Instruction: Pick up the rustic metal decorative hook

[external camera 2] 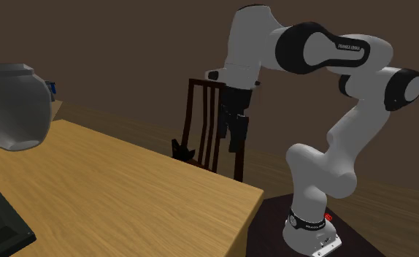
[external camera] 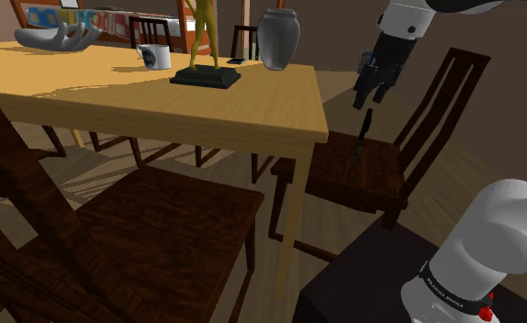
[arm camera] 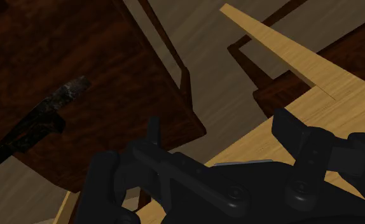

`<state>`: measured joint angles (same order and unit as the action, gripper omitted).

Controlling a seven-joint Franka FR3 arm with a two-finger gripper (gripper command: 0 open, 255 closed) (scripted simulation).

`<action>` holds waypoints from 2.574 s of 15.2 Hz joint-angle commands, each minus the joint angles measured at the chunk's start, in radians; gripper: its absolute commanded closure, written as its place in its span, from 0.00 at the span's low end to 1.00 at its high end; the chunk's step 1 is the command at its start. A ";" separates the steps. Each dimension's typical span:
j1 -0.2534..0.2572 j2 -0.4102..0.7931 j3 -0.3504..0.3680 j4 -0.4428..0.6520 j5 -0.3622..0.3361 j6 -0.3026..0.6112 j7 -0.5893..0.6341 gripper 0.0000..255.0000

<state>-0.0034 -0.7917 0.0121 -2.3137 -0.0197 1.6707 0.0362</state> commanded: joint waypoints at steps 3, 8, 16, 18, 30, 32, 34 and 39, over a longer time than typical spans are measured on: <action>-0.033 0.058 -0.022 0.022 -0.009 0.014 0.026 0.00; -0.110 0.197 -0.078 0.080 -0.028 0.040 0.091 0.00; -0.218 0.402 -0.179 0.176 -0.042 0.061 0.188 0.00; -0.233 0.430 -0.194 0.190 -0.042 0.062 0.201 0.00; -0.234 0.435 -0.198 0.092 -0.044 0.165 0.202 1.00; -0.234 0.434 -0.198 0.092 -0.044 0.165 0.202 1.00; -0.234 0.434 -0.198 0.092 -0.044 0.165 0.202 1.00; -0.234 0.432 -0.197 0.117 -0.044 0.137 0.201 1.00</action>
<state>-0.2379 -0.3593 -0.1854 -2.2054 -0.0637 1.8173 0.2376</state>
